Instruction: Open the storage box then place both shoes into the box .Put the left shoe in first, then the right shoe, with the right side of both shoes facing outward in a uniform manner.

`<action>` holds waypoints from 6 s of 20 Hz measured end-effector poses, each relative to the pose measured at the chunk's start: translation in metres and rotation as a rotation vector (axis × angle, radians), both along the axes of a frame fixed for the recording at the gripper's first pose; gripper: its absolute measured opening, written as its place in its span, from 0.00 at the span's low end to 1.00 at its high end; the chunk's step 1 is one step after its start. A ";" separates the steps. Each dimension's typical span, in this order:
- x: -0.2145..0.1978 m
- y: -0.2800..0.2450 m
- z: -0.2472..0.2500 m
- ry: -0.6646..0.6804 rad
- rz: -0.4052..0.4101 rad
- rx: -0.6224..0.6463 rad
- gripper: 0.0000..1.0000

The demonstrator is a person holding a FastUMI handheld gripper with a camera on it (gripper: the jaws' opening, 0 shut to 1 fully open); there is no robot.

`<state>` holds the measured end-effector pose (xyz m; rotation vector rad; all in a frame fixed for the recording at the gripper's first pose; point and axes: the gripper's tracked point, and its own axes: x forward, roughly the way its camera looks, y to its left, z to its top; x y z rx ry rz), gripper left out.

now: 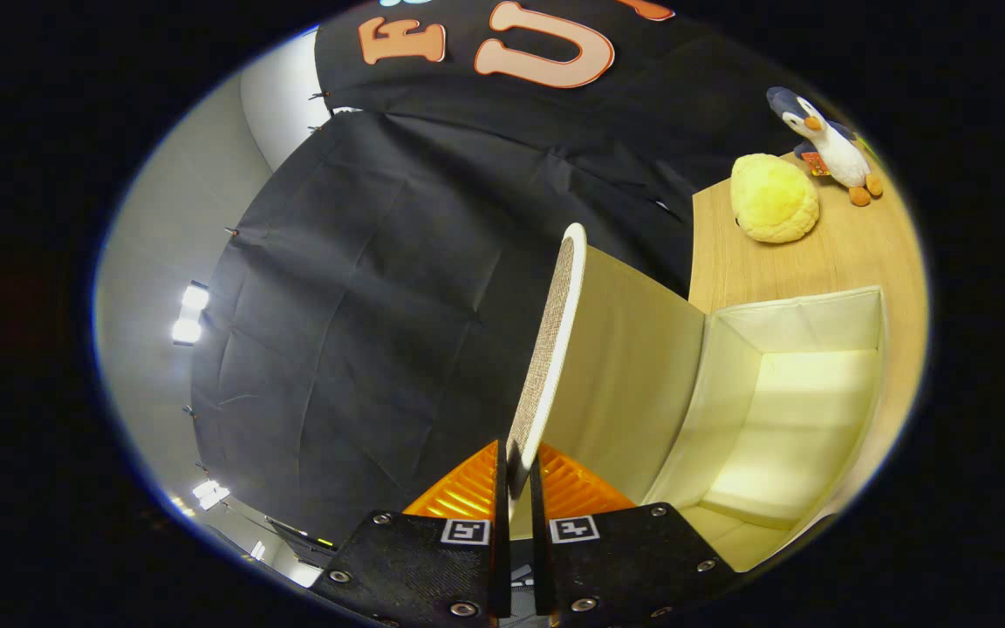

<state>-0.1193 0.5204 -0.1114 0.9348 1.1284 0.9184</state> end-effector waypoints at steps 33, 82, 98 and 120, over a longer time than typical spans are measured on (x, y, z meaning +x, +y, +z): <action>0.023 -0.137 -0.096 -0.116 -0.189 -0.373 0.94; -0.049 -0.406 -0.318 0.082 -0.335 -1.000 0.05; 0.030 -0.315 -0.160 -0.008 -0.413 -0.839 0.05; 0.043 -0.094 -0.204 0.185 -0.117 -0.975 0.05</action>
